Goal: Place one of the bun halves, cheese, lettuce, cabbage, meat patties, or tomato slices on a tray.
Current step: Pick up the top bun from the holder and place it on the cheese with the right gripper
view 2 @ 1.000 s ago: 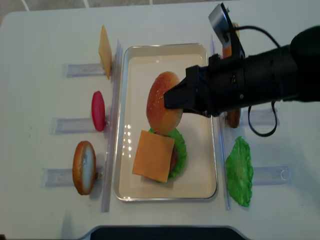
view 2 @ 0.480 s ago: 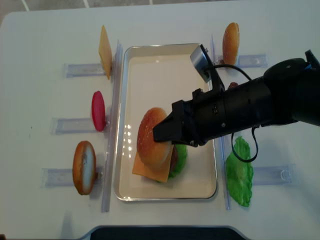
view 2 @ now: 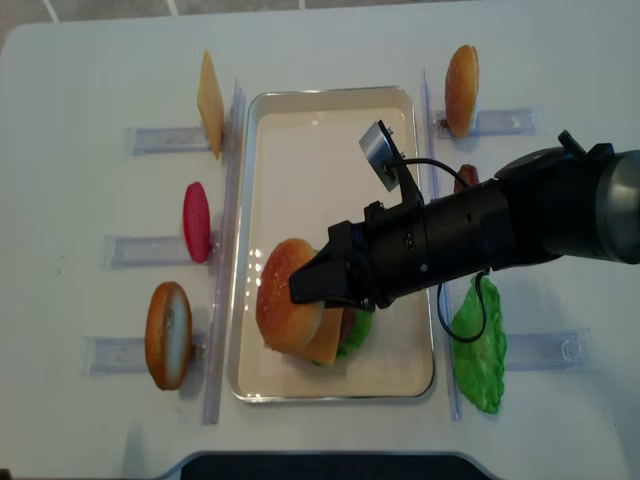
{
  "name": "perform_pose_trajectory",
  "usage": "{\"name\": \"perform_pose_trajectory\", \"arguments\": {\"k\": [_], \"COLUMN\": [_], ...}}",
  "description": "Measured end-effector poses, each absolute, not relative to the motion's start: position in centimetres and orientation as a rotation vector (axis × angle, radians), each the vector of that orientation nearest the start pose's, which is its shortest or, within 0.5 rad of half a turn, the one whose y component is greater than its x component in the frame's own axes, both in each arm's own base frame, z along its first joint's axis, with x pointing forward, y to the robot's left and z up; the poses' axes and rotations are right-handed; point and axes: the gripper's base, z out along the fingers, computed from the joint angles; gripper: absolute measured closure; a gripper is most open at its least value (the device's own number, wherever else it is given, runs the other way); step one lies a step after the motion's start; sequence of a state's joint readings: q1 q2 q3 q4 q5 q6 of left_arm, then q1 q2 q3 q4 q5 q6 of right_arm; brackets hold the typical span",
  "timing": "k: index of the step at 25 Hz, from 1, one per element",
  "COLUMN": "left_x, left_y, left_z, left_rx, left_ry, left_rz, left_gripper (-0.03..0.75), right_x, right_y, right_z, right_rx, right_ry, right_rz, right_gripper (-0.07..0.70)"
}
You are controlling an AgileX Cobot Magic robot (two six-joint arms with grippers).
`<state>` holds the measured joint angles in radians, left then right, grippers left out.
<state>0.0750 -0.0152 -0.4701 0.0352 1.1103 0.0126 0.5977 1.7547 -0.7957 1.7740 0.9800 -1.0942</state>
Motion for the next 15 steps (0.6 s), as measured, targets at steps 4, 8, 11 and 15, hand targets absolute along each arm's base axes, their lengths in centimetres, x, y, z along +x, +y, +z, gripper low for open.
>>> {"name": "perform_pose_trajectory", "arguments": {"k": [4, 8, 11, 15], "left_x": [-0.6, -0.6, -0.6, -0.6], "left_y": [0.2, 0.2, 0.2, 0.2], "left_z": [26.5, 26.5, 26.5, 26.5], "left_rx": [-0.068, -0.068, -0.068, -0.068], "left_ry": [2.108, 2.108, 2.108, 2.108], "left_rz": [0.095, 0.095, 0.095, 0.095], "left_gripper": [0.715, 0.715, 0.715, 0.715], "right_x": [21.7, 21.8, 21.9, 21.9], "right_y": [23.8, 23.9, 23.9, 23.9], "right_z": [17.9, 17.1, 16.8, 16.8], "right_rx": [-0.372, -0.375, -0.376, -0.401], "right_ry": [2.457, 2.475, 2.476, 2.462], "right_rz": [1.764, 1.756, 1.753, 1.745], "right_gripper": [0.409, 0.409, 0.409, 0.409]}}
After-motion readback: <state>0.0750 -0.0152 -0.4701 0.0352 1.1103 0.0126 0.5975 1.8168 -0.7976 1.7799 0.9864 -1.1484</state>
